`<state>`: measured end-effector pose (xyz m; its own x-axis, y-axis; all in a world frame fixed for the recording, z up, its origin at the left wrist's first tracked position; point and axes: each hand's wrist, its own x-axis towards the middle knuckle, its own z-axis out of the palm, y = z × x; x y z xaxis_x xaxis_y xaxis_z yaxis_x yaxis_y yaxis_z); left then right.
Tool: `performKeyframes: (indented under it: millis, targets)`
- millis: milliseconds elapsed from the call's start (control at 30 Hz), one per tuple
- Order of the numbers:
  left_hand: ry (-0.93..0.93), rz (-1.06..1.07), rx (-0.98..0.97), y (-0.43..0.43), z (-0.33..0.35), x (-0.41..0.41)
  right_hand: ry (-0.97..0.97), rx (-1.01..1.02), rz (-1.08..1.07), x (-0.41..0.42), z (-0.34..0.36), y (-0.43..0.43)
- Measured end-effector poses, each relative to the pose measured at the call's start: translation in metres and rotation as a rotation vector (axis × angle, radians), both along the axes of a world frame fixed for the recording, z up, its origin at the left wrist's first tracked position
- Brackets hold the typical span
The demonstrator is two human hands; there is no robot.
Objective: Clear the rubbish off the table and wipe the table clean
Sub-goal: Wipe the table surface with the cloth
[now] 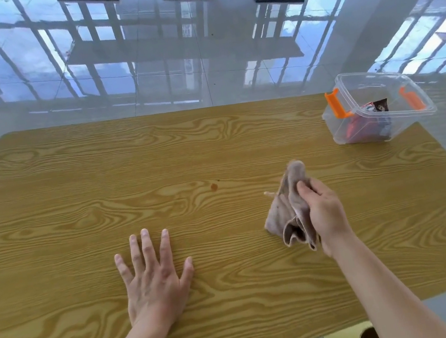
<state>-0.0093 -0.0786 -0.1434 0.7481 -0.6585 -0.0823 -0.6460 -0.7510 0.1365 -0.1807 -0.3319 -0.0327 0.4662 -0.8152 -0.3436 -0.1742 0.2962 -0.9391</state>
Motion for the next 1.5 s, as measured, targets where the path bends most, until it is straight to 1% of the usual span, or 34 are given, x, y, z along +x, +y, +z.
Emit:
performKeyframes:
  millis: [33,67,133,167,200,233,267,300,367,433,500,533,600,667,700,733,767,833,900,967,1000,1067,1133,1167,1200,1233,1300,1333,1400,1433,1467,1500]
  targets:
    - [0.007,0.004,0.001,0.000,0.000,0.000,0.069,-0.100,0.118,0.003,0.003,0.006]
    - [0.022,0.009,0.004,0.000,0.001,0.001,0.207,-0.238,0.267,0.006,0.001,0.014]
    - [0.037,0.020,-0.018,-0.001,0.010,0.005,0.566,-0.682,0.607,0.009,-0.024,0.041]
    - [0.029,0.026,-0.049,-0.002,0.017,0.012,0.687,-0.913,0.712,0.008,-0.040,0.057]
    - [0.015,0.027,-0.085,-0.003,0.023,0.023,0.736,-1.051,0.797,0.006,-0.054,0.070]
    - [-0.001,0.025,-0.120,-0.001,0.027,0.038,0.767,-1.125,0.863,0.002,-0.062,0.076]
    - [-0.016,0.021,-0.131,0.003,0.029,0.056,0.800,-1.153,0.903,-0.001,-0.069,0.071]
    - [-0.022,0.018,-0.104,0.011,0.030,0.076,0.851,-1.156,0.912,0.000,-0.073,0.059]
    - [-0.004,0.028,0.011,0.033,0.024,0.108,1.005,-1.073,0.806,0.010,-0.075,0.019]
    - [0.038,0.047,0.064,0.051,0.013,0.123,1.105,-0.878,0.649,0.036,-0.071,-0.020]
    - [0.037,0.051,0.046,0.056,0.009,0.124,1.140,-0.749,0.557,0.070,-0.068,-0.030]
    - [0.020,0.052,0.046,0.056,0.008,0.123,1.139,-0.751,0.566,0.085,-0.068,-0.021]
    - [0.010,0.051,0.055,0.055,0.009,0.123,1.077,-0.867,0.685,0.103,-0.067,0.021]
    - [0.006,0.046,0.065,0.056,0.010,0.123,0.938,-1.024,0.875,0.096,-0.069,0.073]
    - [0.000,0.048,0.061,0.057,0.009,0.123,0.876,-1.065,0.933,0.085,-0.069,0.091]
    - [-0.007,0.047,0.058,0.057,0.009,0.122,0.854,-1.086,0.940,0.075,-0.069,0.095]
    - [-0.011,0.044,0.059,0.057,0.008,0.122,0.866,-1.091,0.924,0.069,-0.069,0.085]
    - [-0.010,0.039,0.061,0.056,0.008,0.122,0.990,-1.064,0.830,0.072,-0.071,0.046]
    - [-0.014,0.040,0.064,0.055,0.008,0.123,1.084,-0.934,0.695,0.098,-0.072,0.007]
    - [-0.017,0.039,0.068,0.055,0.007,0.124,1.095,-0.843,0.627,0.132,-0.072,-0.004]
    - [-0.016,0.038,0.066,0.056,0.007,0.123,1.081,-0.851,0.657,0.145,-0.071,0.007]
    - [-0.019,0.038,0.063,0.056,0.007,0.123,0.984,-0.958,0.830,0.147,-0.070,0.052]
    - [-0.016,0.038,0.058,0.056,0.007,0.123,0.817,-1.069,1.031,0.120,-0.068,0.101]
    - [-0.013,0.036,0.051,0.056,0.007,0.123,0.760,-1.101,1.092,0.102,-0.067,0.114]
    - [-0.010,0.033,0.044,0.056,0.007,0.123,0.750,-1.126,1.093,0.088,-0.067,0.112]
    - [-0.011,0.031,0.041,0.056,0.007,0.122,0.783,-1.143,1.061,0.081,-0.069,0.097]
    - [-0.020,0.033,0.049,0.056,0.006,0.123,0.935,-1.126,0.911,0.086,-0.073,0.054]
    - [-0.022,0.034,0.051,0.056,0.006,0.123,1.007,-1.070,0.823,0.097,-0.073,0.032]
    - [-0.025,0.037,0.050,0.056,0.007,0.122,1.084,-0.911,0.679,0.131,-0.073,0.005]
    - [-0.024,0.037,0.051,0.056,0.007,0.122,1.097,-0.863,0.647,0.149,-0.074,0.004]
    - [-0.021,0.037,0.049,0.056,0.007,0.122,1.089,-0.849,0.663,0.166,-0.073,0.015]
    - [-0.020,0.040,0.043,0.056,0.008,0.122,1.061,-0.884,0.724,0.177,-0.072,0.034]
